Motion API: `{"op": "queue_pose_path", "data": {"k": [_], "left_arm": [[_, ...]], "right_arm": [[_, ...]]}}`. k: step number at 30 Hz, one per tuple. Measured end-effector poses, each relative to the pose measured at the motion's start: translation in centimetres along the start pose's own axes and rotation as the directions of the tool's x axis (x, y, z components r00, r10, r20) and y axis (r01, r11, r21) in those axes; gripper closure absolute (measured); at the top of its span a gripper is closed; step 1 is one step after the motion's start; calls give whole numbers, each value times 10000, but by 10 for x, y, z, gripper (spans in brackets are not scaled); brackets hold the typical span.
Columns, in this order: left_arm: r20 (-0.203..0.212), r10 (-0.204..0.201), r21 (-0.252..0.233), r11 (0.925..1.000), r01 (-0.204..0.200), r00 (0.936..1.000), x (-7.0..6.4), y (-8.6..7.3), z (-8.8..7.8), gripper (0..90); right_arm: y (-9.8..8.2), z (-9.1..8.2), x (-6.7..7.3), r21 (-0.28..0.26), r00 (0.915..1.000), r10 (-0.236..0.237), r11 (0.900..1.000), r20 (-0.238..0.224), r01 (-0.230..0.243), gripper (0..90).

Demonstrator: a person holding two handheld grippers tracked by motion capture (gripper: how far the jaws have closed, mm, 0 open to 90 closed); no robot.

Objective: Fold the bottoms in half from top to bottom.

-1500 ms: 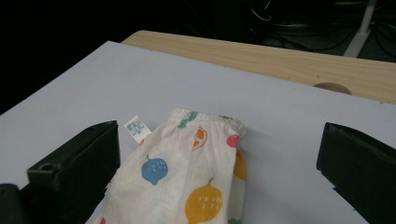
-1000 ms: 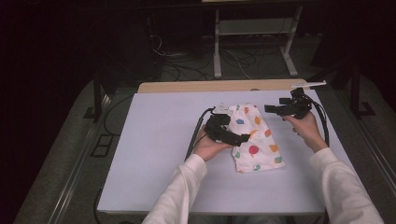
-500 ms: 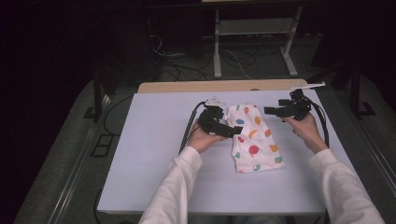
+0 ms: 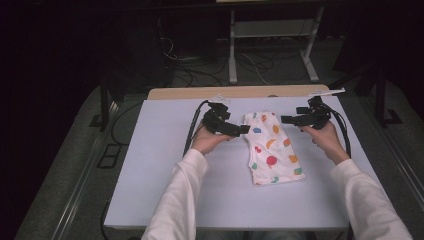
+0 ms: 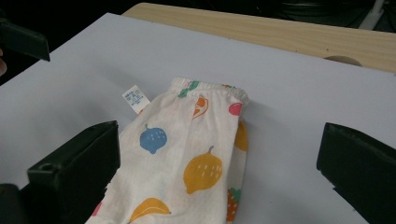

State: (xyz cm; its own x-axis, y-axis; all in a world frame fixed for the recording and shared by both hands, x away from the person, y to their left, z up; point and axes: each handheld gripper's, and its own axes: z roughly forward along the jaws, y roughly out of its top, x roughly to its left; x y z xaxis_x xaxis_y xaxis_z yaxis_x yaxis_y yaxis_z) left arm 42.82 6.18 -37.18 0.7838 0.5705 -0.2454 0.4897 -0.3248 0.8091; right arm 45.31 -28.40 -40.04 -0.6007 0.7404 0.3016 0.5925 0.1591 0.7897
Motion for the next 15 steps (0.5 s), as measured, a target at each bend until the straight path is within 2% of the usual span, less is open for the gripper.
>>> {"op": "queue_pose_path", "data": {"k": [10, 13, 15], "left_arm": [[-169, -269, -56, 9996, 269, 9995, 23, 1, -2, 0], [-169, -326, 245, 9992, 331, 9993, 30, -1, 3, 0], [-144, -384, 282, 9989, 388, 9992, 34, -2, 5, 0]], "right_arm": [[0, 6, 0, 145, 10000, -50, 9999, -45, 51, 0], [-1, 10, -1, 206, 10000, -34, 9998, -69, 36, 0], [-1, 11, -1, 239, 10000, -42, 9997, -82, 44, 0]]}}
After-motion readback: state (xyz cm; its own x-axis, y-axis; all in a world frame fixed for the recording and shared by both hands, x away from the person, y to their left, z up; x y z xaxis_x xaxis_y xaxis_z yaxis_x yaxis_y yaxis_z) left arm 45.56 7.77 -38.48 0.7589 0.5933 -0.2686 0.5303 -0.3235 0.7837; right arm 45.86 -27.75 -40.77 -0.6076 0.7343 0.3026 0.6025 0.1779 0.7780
